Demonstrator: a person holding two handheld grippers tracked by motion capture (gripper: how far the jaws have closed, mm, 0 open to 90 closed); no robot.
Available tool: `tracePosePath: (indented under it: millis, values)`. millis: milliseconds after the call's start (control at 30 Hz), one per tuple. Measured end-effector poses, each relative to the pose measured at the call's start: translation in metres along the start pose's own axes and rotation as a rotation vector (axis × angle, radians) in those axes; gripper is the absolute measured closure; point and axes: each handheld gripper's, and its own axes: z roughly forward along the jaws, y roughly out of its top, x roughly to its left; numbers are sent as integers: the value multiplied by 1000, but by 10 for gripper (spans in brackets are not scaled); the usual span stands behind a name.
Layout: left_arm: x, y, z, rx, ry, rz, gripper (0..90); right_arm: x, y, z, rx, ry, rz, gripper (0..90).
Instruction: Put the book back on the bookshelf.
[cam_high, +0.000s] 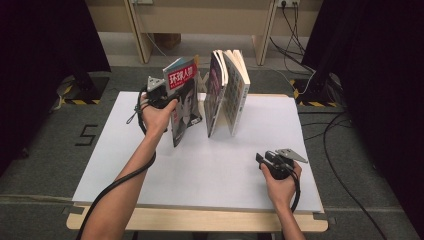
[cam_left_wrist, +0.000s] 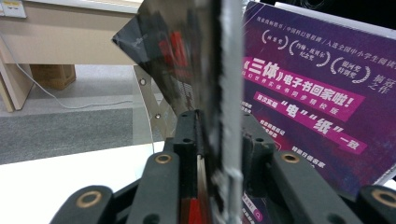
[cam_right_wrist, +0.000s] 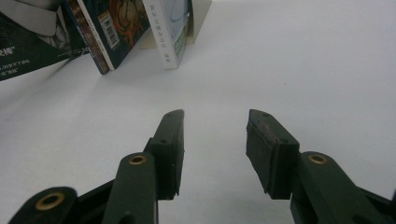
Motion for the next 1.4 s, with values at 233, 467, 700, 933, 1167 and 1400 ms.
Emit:
tracePosePath:
  millis: [233, 467, 700, 933, 1167, 1400]
  values:
    - [-1, -2, 2, 15, -5, -12, 796, -1, 0, 0, 6, 1, -3, 575]
    - [-2, -1, 0, 35, 5, 8, 851, -1, 0, 1, 8, 2, -3, 574]
    - [-6, -2, -3, 23, 26, 36, 858, 0, 0, 1, 5, 2, -2, 575]
    - [-6, -1, -6, -11, 32, 31, 860, -1, 0, 0, 3, -1, 1, 575]
    - [-8, 3, -8, -63, 51, 56, 861, 0, 0, 1, 1, -1, -3, 575]
    - [-10, 6, -5, -93, 71, 74, 862, 0, 0, 0, 2, -4, -9, 574]
